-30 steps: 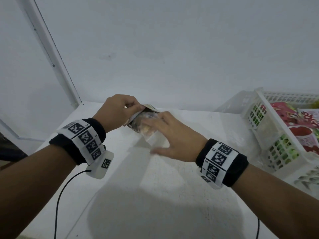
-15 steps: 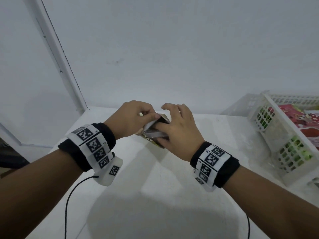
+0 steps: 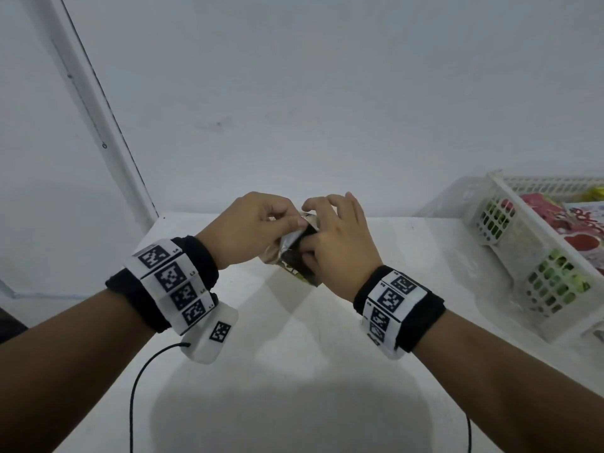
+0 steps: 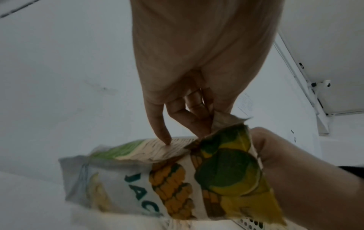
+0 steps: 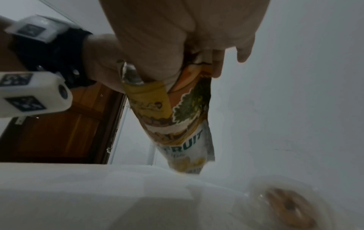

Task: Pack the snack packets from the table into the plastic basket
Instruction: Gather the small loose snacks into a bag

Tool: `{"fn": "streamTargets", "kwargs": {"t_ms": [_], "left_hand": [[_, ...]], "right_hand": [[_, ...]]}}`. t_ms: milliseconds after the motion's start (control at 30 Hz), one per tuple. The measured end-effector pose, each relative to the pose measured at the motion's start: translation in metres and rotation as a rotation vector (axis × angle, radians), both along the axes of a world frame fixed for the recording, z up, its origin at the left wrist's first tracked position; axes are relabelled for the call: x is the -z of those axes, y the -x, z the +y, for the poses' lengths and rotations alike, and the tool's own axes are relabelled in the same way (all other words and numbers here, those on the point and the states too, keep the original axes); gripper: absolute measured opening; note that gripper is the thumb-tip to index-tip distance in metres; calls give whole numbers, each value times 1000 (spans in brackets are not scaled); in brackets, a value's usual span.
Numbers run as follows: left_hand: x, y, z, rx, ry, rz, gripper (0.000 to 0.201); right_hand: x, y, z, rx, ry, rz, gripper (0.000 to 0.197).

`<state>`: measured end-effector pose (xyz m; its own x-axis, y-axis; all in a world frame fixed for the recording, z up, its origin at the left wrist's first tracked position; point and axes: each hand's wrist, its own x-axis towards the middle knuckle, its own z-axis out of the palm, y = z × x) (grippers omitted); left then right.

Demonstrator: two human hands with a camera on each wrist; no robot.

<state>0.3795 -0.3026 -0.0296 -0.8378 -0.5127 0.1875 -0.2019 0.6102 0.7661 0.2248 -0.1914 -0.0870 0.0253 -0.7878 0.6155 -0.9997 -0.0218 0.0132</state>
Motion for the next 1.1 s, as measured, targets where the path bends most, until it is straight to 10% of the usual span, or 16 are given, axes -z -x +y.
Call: {"fn": "streamTargets", "kwargs": {"t_ms": [500,1100], "left_hand": [[4,2,-14,-228,261,30,25],[13,21,-8,-383,331,-91,15]], "right_hand": [[1,13,34,32,212,-310,14],[16,108,-11,149,-889,-75,95]]}}
